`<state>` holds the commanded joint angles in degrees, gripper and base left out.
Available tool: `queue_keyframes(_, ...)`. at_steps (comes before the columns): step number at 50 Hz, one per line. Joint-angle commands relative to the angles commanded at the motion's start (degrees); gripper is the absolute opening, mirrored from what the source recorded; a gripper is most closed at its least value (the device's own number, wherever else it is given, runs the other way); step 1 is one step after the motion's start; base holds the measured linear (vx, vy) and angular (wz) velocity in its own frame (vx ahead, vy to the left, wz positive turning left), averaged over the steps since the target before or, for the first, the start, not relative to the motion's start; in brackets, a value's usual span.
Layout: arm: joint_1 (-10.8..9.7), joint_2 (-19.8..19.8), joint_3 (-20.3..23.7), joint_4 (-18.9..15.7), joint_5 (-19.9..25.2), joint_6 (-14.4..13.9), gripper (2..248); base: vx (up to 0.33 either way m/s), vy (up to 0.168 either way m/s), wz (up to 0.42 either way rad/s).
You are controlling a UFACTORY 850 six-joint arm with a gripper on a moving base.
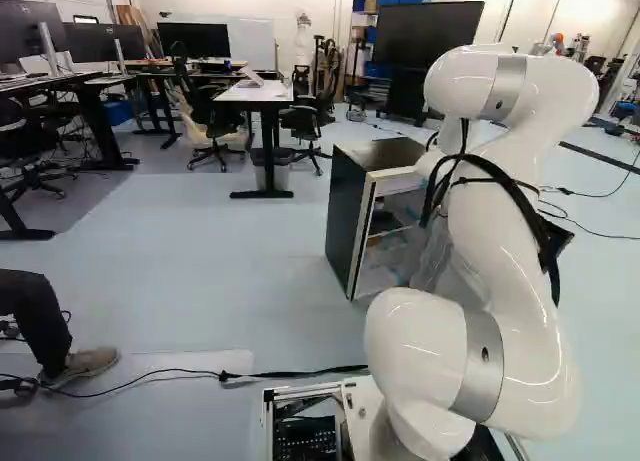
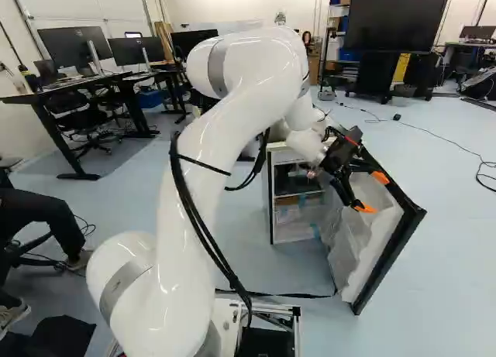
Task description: Open the fridge door
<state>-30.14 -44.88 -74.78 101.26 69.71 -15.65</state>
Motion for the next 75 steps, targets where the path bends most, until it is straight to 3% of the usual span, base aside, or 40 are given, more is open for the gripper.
queue_keyframes(30, -4.7, -5.4, -9.9, 0.0, 0.0, 0.0, 247, 0.0, 0.0, 0.0)
queue_keyframes(75, -6.8, -8.2, -15.1, 0.0, 0.0, 0.0, 247, 0.0, 0.0, 0.0)
